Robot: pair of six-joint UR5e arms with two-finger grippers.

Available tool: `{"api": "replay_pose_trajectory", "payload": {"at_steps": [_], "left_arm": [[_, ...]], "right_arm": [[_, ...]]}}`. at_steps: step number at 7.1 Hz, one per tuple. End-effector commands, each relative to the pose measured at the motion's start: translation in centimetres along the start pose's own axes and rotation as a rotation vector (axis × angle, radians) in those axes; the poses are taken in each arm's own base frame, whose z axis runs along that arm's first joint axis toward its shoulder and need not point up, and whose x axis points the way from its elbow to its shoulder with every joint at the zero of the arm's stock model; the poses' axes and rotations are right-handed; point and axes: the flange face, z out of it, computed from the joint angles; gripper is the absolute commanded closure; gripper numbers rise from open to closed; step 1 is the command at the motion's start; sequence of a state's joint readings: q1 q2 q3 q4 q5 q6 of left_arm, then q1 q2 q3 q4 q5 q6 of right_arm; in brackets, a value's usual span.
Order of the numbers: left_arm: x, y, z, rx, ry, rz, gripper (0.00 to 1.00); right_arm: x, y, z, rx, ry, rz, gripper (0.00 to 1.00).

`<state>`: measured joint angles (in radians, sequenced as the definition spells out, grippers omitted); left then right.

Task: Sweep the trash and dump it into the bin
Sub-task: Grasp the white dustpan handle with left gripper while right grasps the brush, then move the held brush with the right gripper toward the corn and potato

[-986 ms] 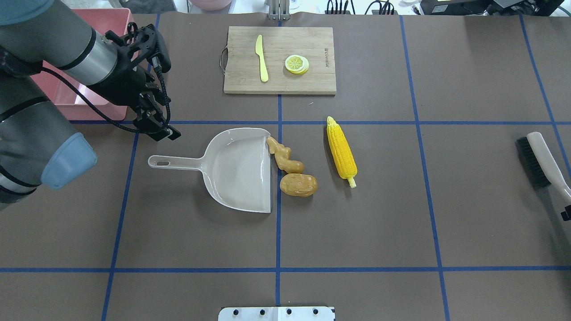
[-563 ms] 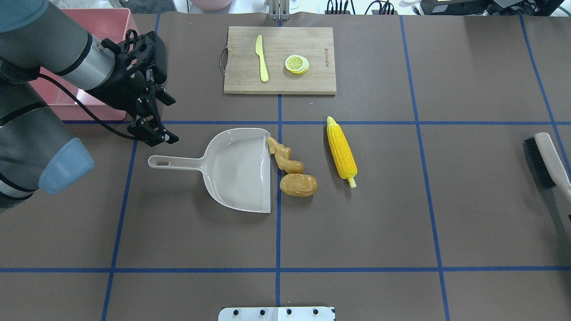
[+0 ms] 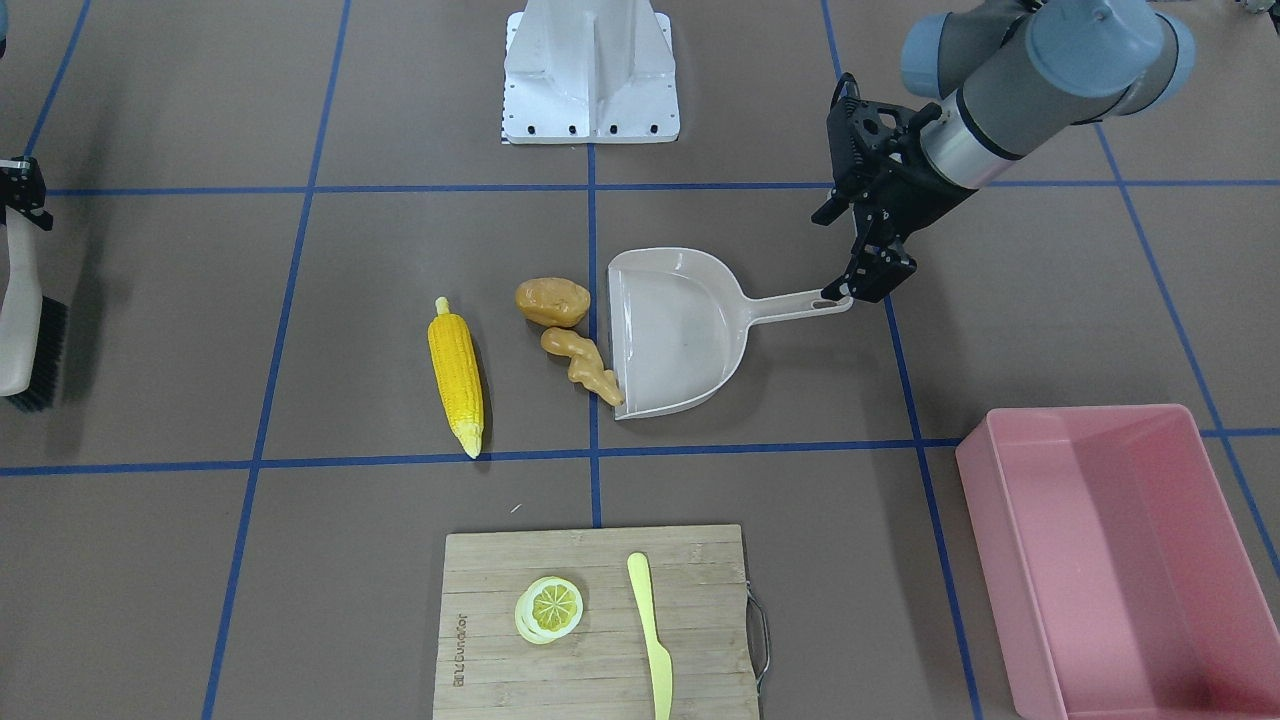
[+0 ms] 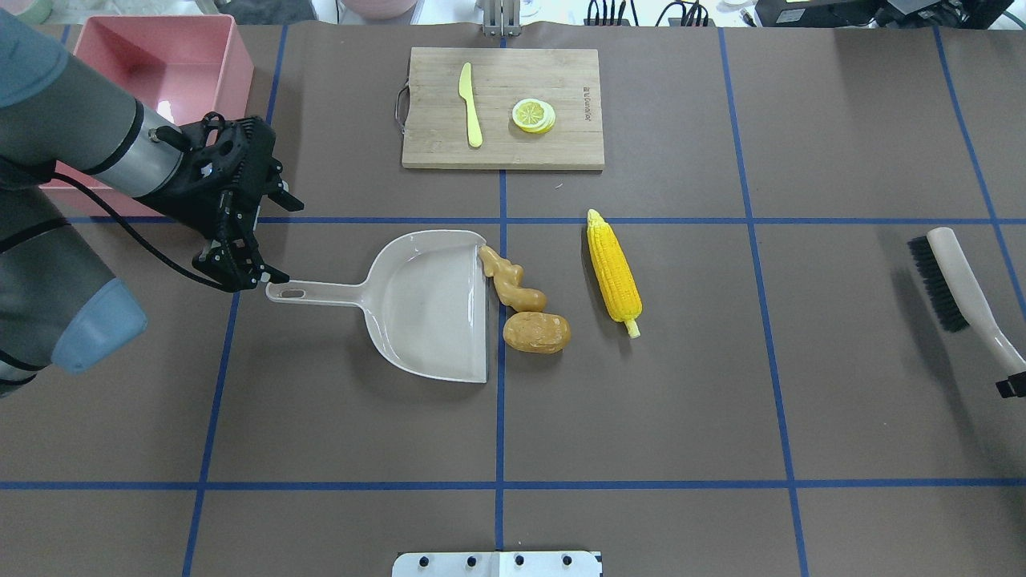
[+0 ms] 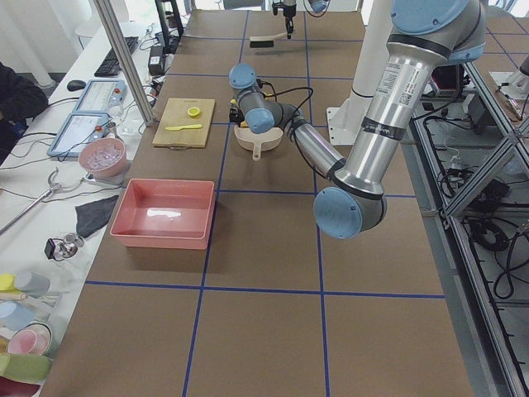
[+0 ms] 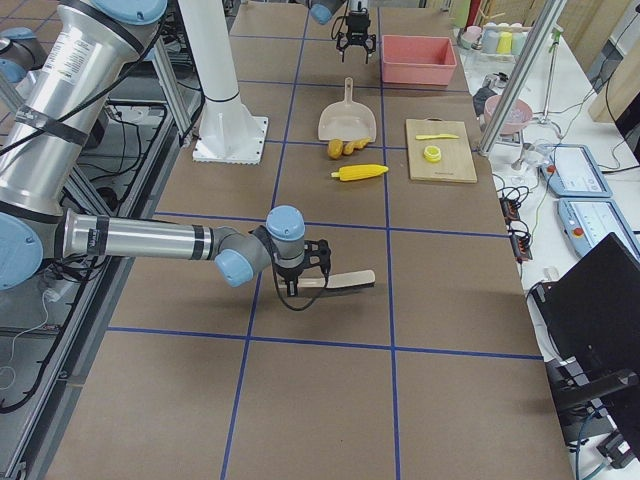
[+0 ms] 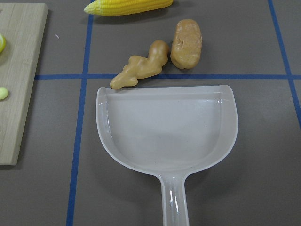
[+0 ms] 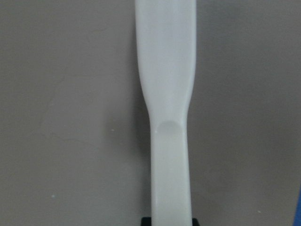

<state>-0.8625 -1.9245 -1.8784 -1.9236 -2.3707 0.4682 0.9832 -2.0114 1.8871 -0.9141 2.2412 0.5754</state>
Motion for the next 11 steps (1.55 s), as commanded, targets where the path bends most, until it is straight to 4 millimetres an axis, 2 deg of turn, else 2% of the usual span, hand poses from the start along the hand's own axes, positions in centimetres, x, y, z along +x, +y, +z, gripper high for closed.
{"api": "replay_pose_trajectory", "payload": {"at_steps": [1,2,3,5,6,7,8,9,10,11], "left_arm": [[1.7,-1.1,0.5,0.063,0.085,-0.02,0.02],[1.4,-0.8,0.8,0.057,0.087,-0.011,0.02],[0.8,-0.4,0.2,0.042,0.03,-0.005,0.02],[1.0,0.6,1.8,0.021,0.044,-0.021,0.02],[1.4,2.5,3.1,-0.001,0.062,-0.042,0.03],[0.1,4.2,5.1,-0.018,0.068,-0.06,0.07],[-0.5,4.9,6.4,-0.029,0.078,-0.07,0.05],[-2.4,3.2,7.8,-0.029,0.04,-0.054,0.03],[-2.5,2.0,8.6,-0.018,0.015,-0.057,0.03],[-2.0,1.9,10.5,0.002,0.004,-0.079,0.03]], "right_arm": [[-7.1,-2.8,0.9,-0.022,-0.045,-0.045,1.0],[-9.7,-4.6,1.0,-0.025,-0.029,-0.043,1.0],[-13.5,-6.2,1.7,-0.036,-0.031,-0.039,1.0],[-19.4,-8.3,2.9,-0.037,-0.035,-0.036,1.0],[-22.3,-9.1,2.6,-0.041,-0.049,-0.057,1.0],[-26.0,-9.3,2.4,-0.064,-0.06,-0.027,1.0],[-29.4,-9.8,2.8,-0.075,-0.052,-0.018,1.0],[-30.3,-9.8,3.1,-0.066,-0.04,-0.028,1.0],[-31.8,-9.7,3.4,-0.077,-0.041,-0.036,1.0],[-34.7,-10.3,3.2,-0.086,-0.035,-0.03,1.0]]}}
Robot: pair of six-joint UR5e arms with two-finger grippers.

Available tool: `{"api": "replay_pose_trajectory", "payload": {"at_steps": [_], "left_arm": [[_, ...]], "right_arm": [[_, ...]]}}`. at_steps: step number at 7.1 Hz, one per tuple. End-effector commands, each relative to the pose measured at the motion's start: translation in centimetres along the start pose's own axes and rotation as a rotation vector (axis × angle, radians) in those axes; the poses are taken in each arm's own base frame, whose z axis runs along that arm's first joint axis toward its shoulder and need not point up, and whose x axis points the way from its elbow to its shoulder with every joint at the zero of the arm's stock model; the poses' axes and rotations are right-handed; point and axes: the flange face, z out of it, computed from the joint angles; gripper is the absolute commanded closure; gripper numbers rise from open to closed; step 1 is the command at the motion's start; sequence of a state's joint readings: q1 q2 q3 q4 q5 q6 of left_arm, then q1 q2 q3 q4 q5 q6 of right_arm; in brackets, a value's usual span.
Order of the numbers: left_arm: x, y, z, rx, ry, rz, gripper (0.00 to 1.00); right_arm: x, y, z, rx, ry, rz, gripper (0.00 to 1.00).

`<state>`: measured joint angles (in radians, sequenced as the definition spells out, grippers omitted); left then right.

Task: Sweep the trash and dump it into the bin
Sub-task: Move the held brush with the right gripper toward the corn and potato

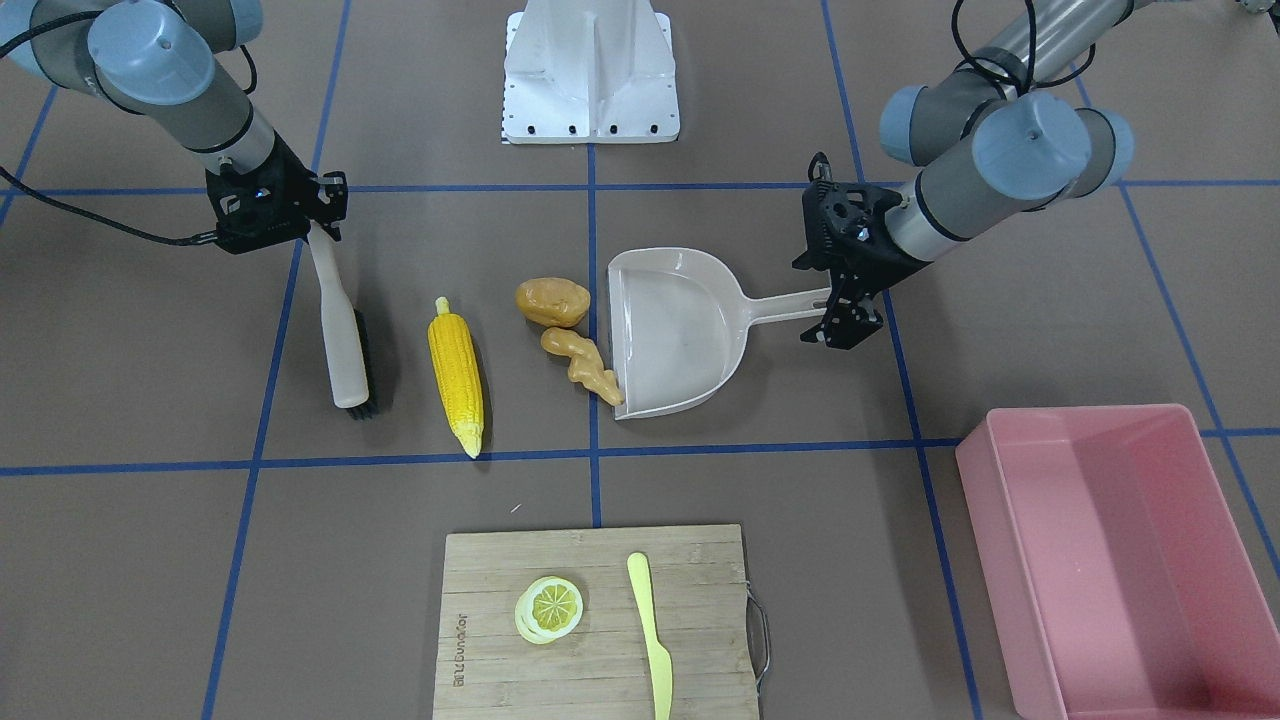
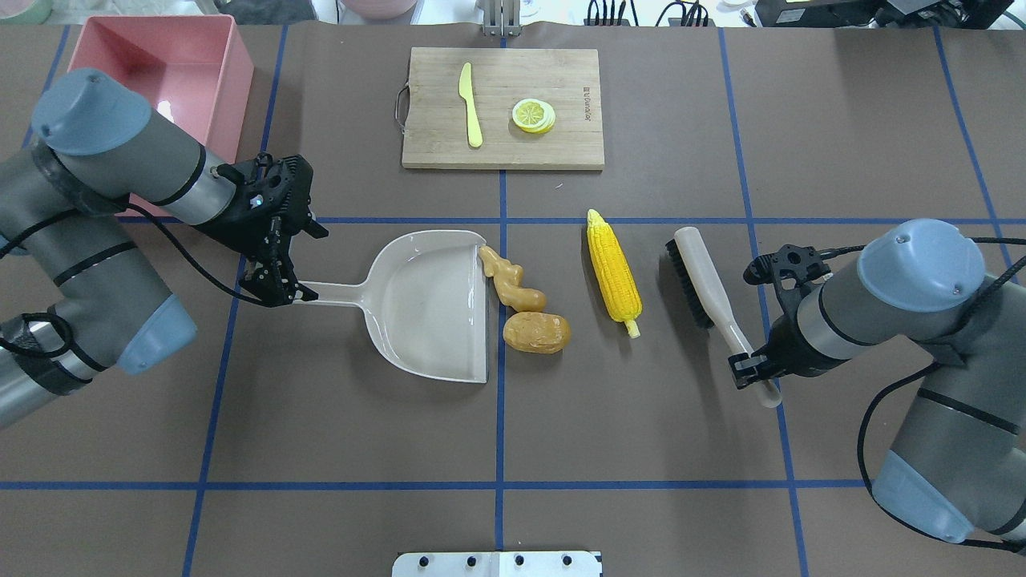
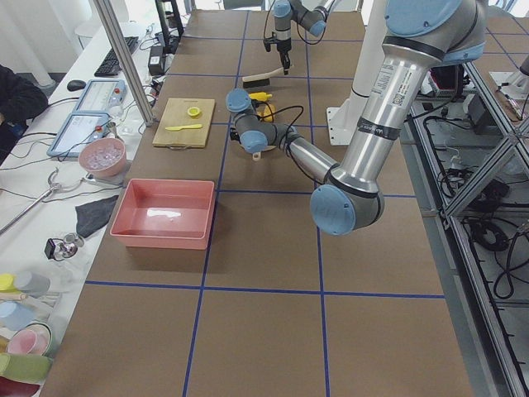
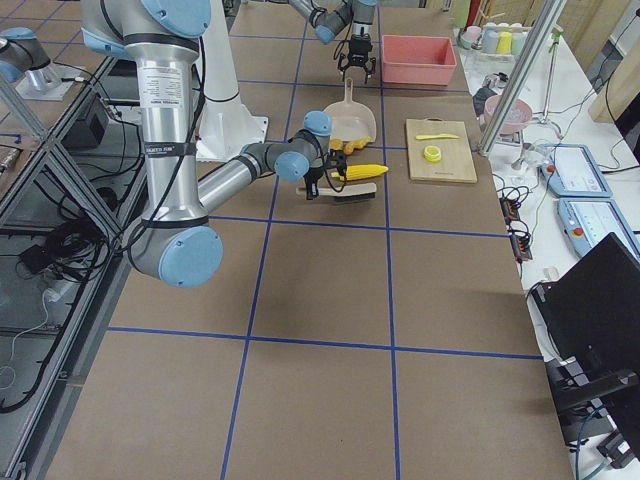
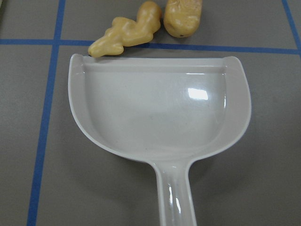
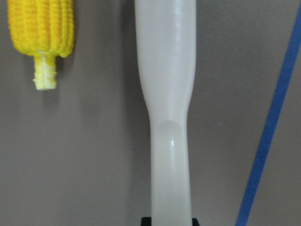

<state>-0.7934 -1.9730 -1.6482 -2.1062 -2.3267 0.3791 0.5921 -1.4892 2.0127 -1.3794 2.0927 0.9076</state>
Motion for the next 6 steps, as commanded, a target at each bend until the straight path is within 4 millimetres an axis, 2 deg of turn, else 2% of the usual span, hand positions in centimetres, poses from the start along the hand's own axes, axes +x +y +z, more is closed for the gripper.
{"api": "replay_pose_trajectory", "payload": {"at_steps": [1,2,3,5,6], "left_arm": [[0.4,0.1,4.1,0.026,-0.044,0.012,0.03],[1.1,0.2,4.9,0.026,-0.032,0.016,0.03],[1.4,0.3,4.8,0.027,-0.029,0.018,0.03],[1.1,1.2,5.8,0.01,-0.019,0.003,0.03],[1.2,1.1,5.8,0.011,-0.016,0.005,0.03]], "right_arm": [[-5.9,-0.6,0.3,-0.005,0.018,0.004,1.0],[-7.9,-0.1,0.9,-0.008,0.018,-0.008,1.0],[-9.8,0.9,2.2,-0.015,0.022,0.005,1.0],[-12.6,-0.1,1.6,-0.017,0.036,0.009,1.0],[-13.2,-0.4,1.4,-0.015,0.033,0.008,1.0]]}}
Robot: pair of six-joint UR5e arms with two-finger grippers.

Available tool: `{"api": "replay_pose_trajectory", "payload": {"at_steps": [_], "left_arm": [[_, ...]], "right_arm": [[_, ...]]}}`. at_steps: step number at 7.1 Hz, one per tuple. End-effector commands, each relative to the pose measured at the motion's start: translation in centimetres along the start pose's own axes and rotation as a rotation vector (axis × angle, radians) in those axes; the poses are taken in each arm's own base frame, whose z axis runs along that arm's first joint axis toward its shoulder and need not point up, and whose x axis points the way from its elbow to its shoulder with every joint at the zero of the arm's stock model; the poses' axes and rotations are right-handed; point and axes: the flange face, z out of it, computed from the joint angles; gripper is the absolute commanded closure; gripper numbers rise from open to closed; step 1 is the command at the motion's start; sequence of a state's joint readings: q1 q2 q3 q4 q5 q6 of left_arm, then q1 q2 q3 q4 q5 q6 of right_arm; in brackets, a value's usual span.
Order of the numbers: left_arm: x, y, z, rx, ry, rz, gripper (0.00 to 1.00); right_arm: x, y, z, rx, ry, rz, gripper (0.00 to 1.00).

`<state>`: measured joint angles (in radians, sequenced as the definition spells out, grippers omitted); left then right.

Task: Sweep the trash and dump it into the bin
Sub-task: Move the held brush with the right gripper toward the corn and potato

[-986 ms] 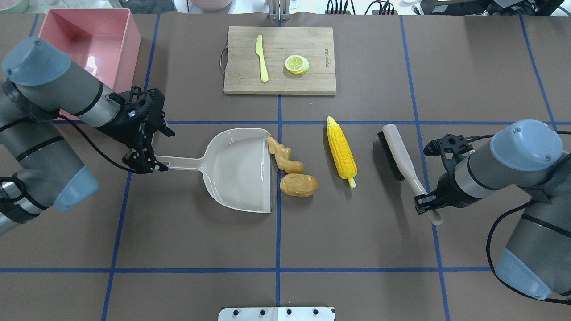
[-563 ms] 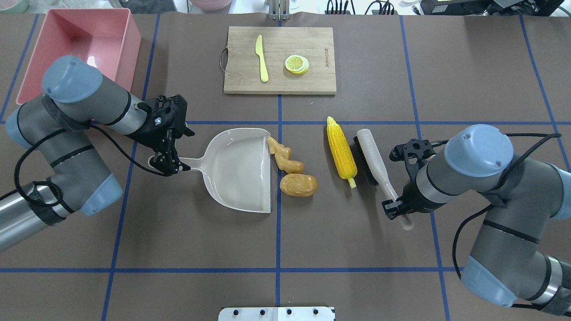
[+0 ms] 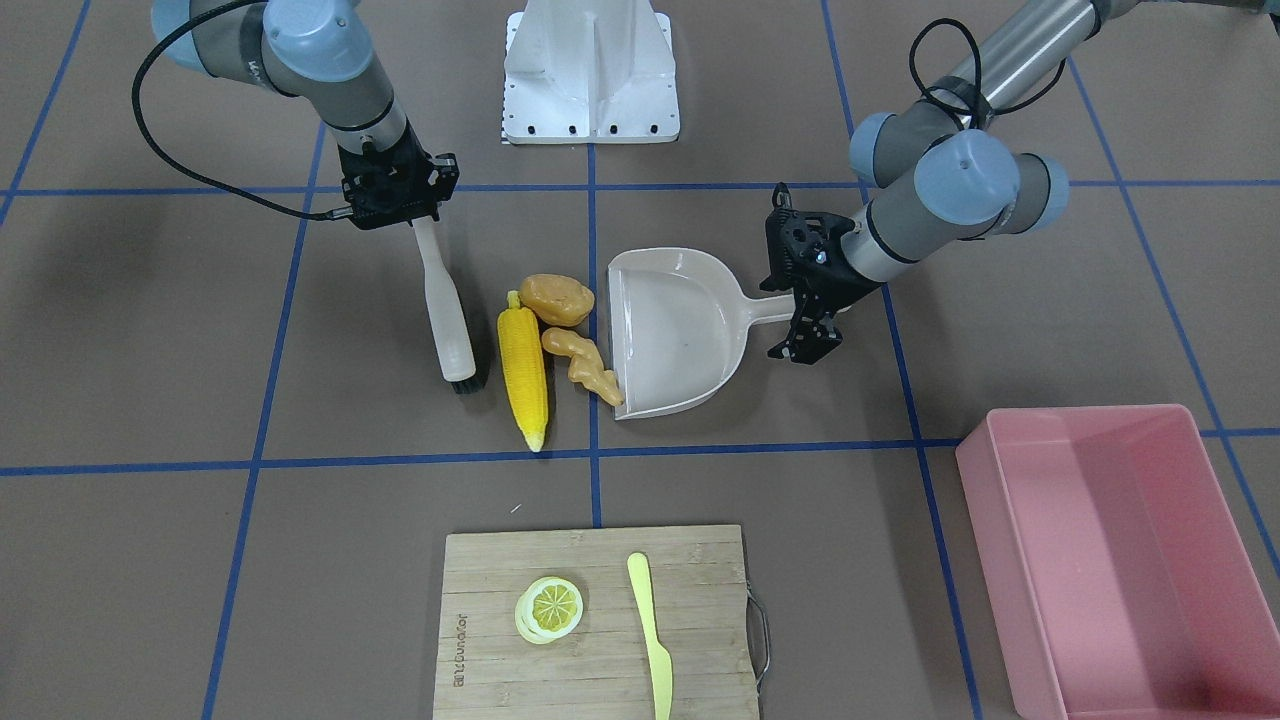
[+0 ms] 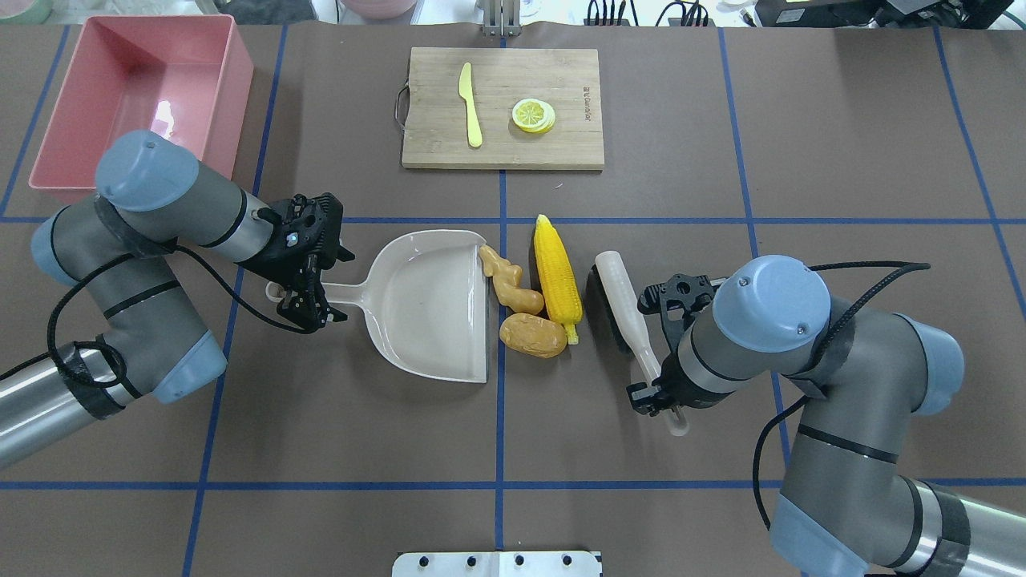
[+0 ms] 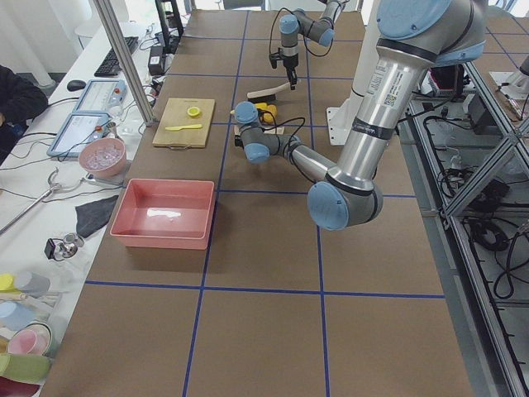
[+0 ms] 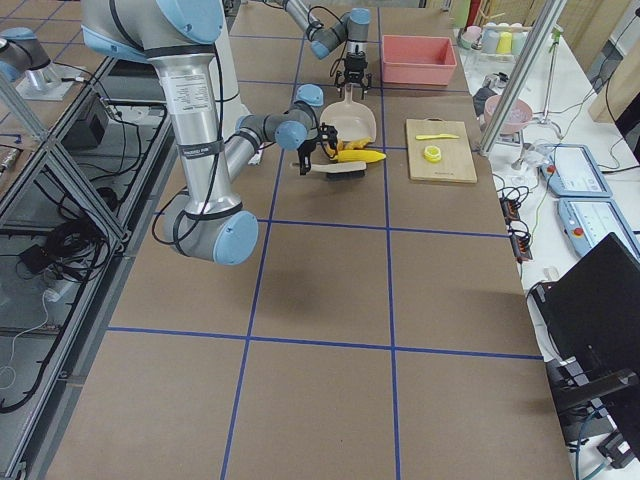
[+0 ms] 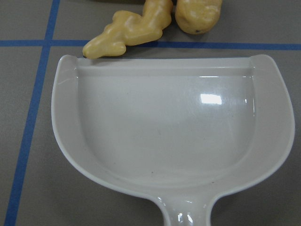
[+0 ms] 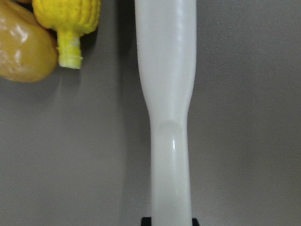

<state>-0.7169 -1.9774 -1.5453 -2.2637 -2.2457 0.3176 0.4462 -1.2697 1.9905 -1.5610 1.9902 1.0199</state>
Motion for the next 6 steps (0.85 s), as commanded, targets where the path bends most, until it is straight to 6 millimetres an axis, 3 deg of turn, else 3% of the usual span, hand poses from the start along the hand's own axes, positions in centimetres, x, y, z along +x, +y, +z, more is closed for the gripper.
{"api": "replay_pose_trajectory", "payload": {"at_steps": [1,3,4,6], "left_arm": [[0.0,0.4,0.4,0.006,0.002,0.002,0.03],[-0.1,0.7,1.0,0.02,0.002,-0.02,0.03],[-0.1,0.6,0.9,0.036,-0.004,-0.031,0.03],[0.2,-0.1,1.2,0.043,0.001,-0.049,0.03]], "right_arm": [[-1.8,-0.5,-0.8,0.006,-0.01,0.0,1.0],[-4.0,-0.7,-1.5,0.008,0.004,-0.001,1.0],[-4.7,0.1,-0.6,0.018,0.025,-0.019,1.0],[-4.6,0.0,-0.3,0.018,0.032,-0.018,1.0]]}}
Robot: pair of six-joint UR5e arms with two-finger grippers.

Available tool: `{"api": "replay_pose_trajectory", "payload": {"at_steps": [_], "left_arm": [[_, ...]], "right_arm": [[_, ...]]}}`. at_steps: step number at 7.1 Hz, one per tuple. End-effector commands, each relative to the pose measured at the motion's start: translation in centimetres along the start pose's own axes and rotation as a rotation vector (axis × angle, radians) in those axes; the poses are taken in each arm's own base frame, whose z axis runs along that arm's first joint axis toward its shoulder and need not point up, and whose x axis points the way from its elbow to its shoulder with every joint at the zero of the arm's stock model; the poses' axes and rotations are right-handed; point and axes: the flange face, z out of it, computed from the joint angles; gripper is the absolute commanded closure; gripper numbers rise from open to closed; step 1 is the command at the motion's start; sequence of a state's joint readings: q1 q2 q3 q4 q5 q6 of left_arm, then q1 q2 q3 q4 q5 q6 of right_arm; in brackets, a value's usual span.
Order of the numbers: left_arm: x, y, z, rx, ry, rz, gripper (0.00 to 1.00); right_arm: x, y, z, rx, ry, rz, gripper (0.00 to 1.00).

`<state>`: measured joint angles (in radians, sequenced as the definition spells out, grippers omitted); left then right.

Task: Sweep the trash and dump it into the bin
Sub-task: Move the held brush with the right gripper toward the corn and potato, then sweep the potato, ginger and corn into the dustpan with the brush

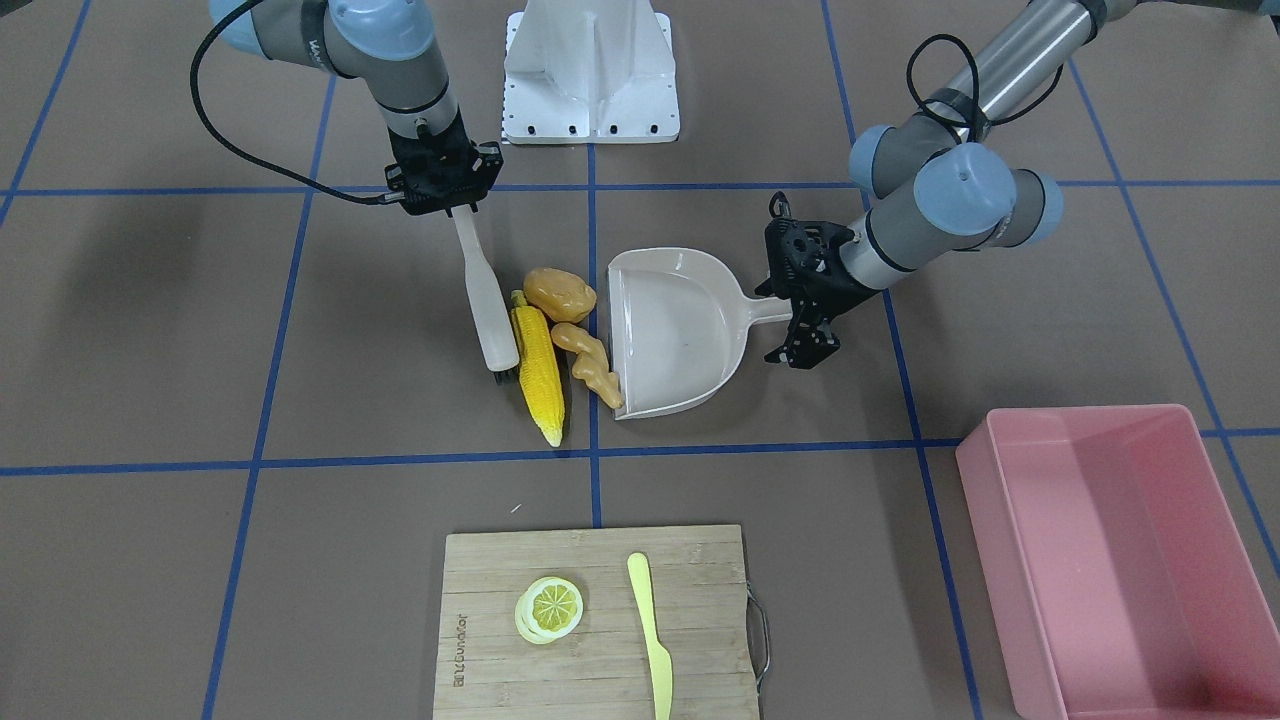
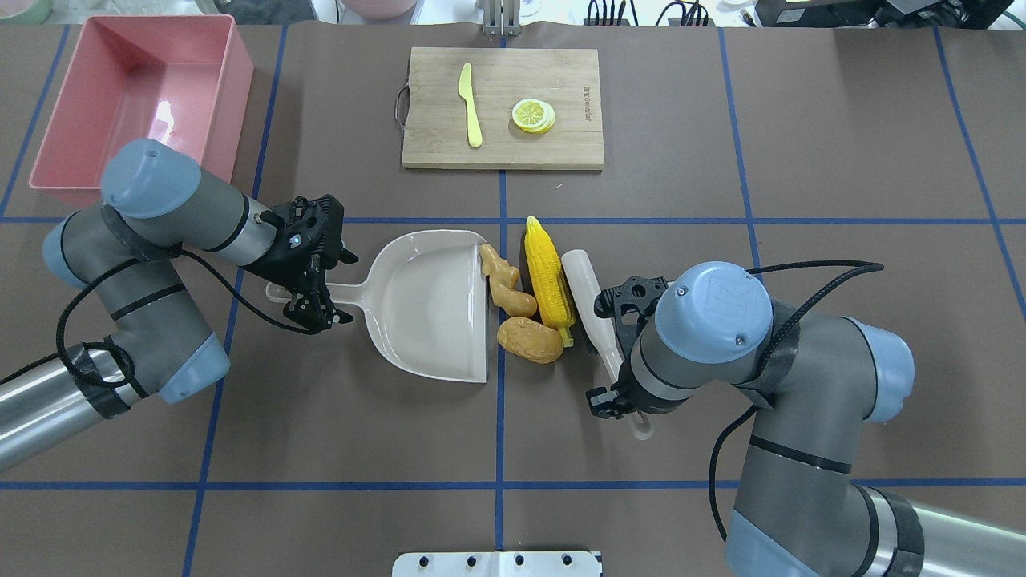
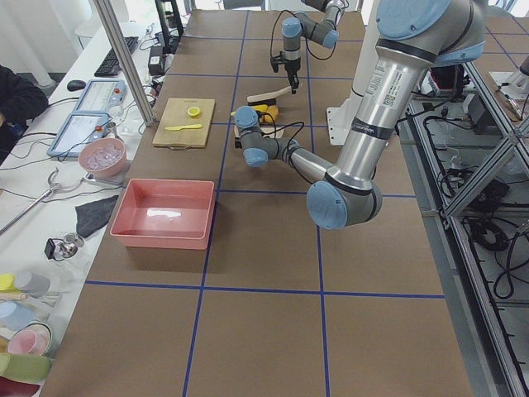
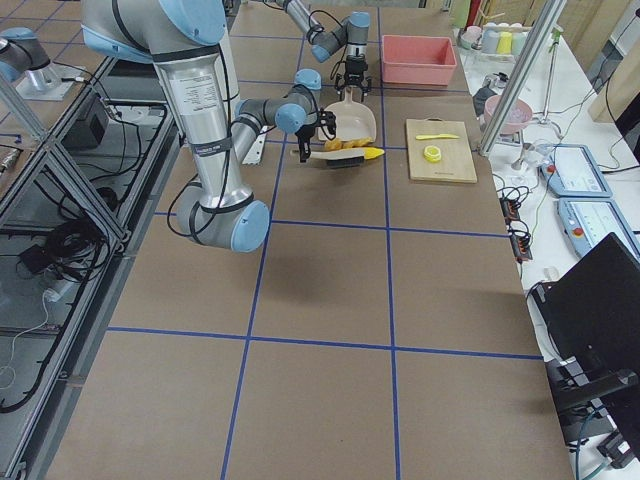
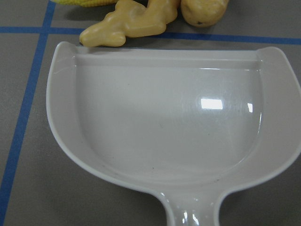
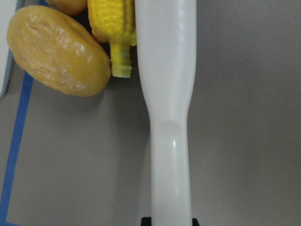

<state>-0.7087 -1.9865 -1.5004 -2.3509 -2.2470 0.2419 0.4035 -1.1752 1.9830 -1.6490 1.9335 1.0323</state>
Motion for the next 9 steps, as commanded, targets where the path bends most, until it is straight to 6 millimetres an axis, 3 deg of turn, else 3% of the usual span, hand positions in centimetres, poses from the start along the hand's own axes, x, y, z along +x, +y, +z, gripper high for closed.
{"api": "replay_pose_trajectory", "payload": {"at_steps": [1,3,5,7,9], "left_arm": [[0.6,-0.3,0.7,0.003,0.009,-0.009,0.03],[0.7,-0.2,1.2,0.008,0.012,-0.019,0.03],[1.0,0.0,1.8,0.013,0.018,-0.031,0.03],[1.2,-0.5,2.1,0.016,0.023,-0.028,0.03],[1.4,-0.6,2.3,0.017,0.027,-0.03,0.03]], "right_arm": [[0.7,-0.6,-0.1,0.007,0.009,-0.002,1.0],[1.7,-1.3,-0.2,0.018,0.023,0.016,1.0],[1.7,-2.0,1.3,0.008,0.038,0.021,1.0],[-0.2,-1.5,2.3,-0.009,0.031,0.012,1.0],[-4.2,-0.7,2.2,-0.018,-0.006,0.028,1.0]]}}
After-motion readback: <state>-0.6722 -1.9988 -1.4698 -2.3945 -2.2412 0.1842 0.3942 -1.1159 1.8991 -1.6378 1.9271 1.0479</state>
